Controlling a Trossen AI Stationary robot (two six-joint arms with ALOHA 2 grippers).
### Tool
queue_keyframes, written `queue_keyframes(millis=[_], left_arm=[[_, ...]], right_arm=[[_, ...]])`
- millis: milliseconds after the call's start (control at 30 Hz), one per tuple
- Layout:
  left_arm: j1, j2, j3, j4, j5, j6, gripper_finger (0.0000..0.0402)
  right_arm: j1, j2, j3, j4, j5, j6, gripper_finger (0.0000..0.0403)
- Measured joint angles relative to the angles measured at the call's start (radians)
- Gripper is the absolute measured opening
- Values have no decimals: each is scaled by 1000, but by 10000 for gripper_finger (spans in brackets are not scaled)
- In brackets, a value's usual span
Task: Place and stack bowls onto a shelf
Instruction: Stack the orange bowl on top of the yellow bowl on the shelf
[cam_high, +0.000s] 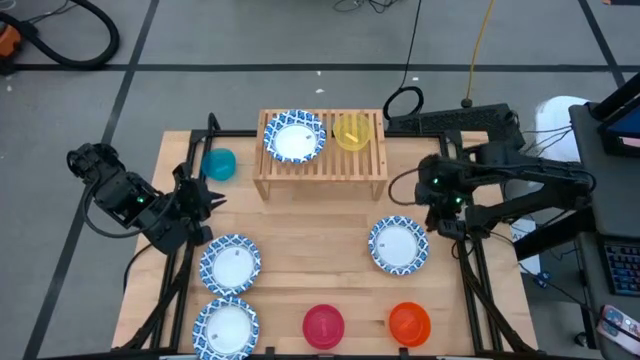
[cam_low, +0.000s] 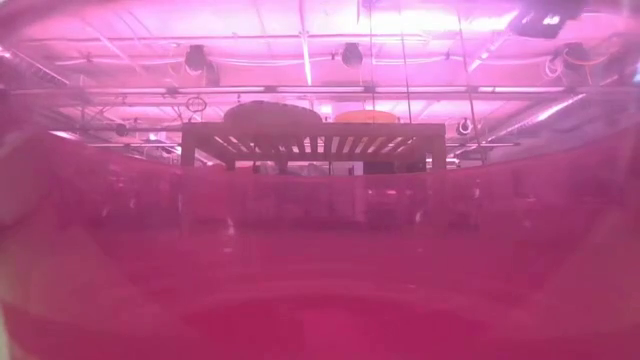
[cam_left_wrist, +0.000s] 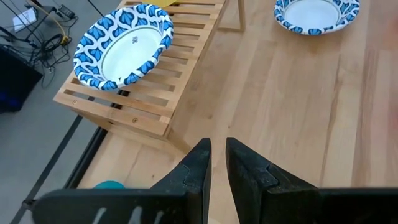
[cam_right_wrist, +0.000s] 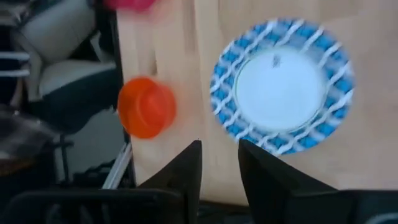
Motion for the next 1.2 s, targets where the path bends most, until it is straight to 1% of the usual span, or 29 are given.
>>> queue_keyframes(millis=[200, 367, 533, 633, 800, 933, 1033, 1200], left_arm=[[0, 0, 0, 0, 0, 2, 56], [0, 0, 0, 0, 0, 2, 56], [0, 0, 0, 0, 0, 2, 56], [0, 0, 0, 0, 1, 2, 56], [0, 0, 0, 0, 2, 9, 56], [0, 0, 0, 0, 28, 9, 56], [-2, 0, 0, 0, 37, 9, 56], [-24, 0, 0, 0, 38, 21, 56]], right_arm=[[101, 0, -145, 16, 5, 75, 109], [187, 0, -281, 111, -5, 153, 109], [271, 0, -385, 295, -102, 309, 109], [330, 0, -430, 411, -126, 401, 109], [412, 0, -483, 595, -125, 558, 109], [467, 0, -522, 709, -122, 661, 109], [504, 1, -556, 769, -92, 731, 109], [548, 5, -610, 835, -89, 790, 109]])
